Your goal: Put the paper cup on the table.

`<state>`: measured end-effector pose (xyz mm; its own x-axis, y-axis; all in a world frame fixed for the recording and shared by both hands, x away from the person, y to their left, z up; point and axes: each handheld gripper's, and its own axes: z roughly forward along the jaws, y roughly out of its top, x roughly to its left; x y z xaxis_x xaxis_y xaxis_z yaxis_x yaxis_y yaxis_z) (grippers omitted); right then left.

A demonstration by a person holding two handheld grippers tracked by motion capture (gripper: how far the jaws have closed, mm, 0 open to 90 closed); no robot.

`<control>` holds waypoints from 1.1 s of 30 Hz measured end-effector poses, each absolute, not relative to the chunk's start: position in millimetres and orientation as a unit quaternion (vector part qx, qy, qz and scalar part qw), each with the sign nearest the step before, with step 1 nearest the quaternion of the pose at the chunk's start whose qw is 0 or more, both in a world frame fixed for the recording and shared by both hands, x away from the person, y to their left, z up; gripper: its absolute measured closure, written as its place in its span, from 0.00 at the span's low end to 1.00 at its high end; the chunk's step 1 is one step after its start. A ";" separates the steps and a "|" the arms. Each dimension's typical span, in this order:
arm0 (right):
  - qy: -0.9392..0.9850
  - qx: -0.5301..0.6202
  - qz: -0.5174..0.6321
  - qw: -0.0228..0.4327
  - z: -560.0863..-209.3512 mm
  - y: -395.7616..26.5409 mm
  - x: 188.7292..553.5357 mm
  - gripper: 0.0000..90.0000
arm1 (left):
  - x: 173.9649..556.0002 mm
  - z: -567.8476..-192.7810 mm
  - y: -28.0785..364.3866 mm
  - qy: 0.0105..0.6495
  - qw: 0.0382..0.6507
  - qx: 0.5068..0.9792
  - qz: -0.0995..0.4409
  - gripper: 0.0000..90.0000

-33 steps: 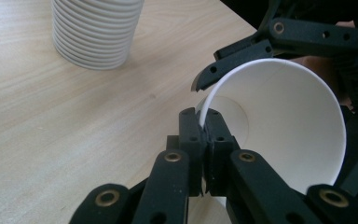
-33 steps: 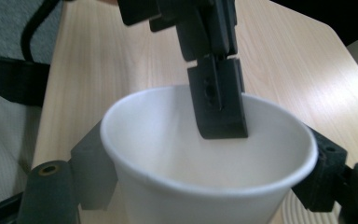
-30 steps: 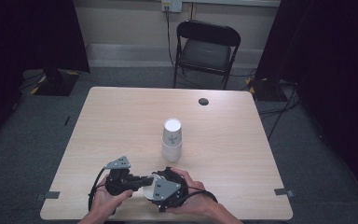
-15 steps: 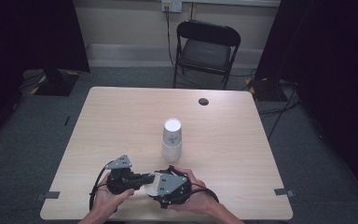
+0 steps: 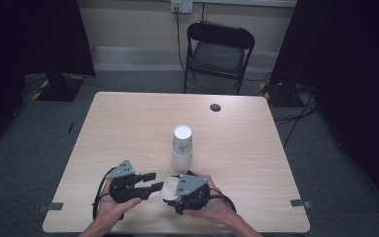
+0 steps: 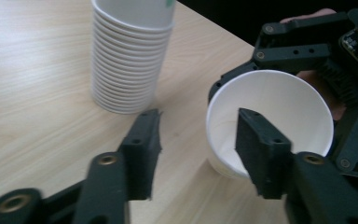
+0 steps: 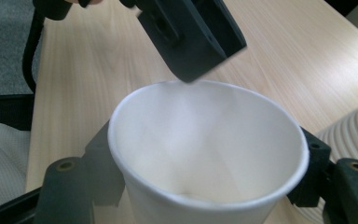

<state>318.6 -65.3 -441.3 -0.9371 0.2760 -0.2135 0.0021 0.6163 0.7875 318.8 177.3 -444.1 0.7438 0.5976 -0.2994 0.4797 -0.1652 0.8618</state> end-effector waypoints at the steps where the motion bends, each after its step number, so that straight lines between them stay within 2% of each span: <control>1: 0.883 0.084 0.433 0.157 -442.0 -66.9 320.3 0.33 | 319.2 -444.3 178.1 0.354 0.541 0.760 0.056 0.50; 15: 0.857 0.157 0.469 0.142 -437.1 -96.6 339.2 0.33 | 324.7 -442.4 192.0 0.375 0.527 0.755 0.107 0.17; 29: 0.819 0.226 0.506 0.148 -419.6 -138.4 351.2 0.33 | 317.5 -448.0 192.3 0.333 0.501 0.783 0.160 0.17; 33: 0.807 0.244 0.513 0.163 -413.5 -147.4 355.6 0.33 | 318.6 -451.3 196.5 0.330 0.512 0.777 0.156 0.17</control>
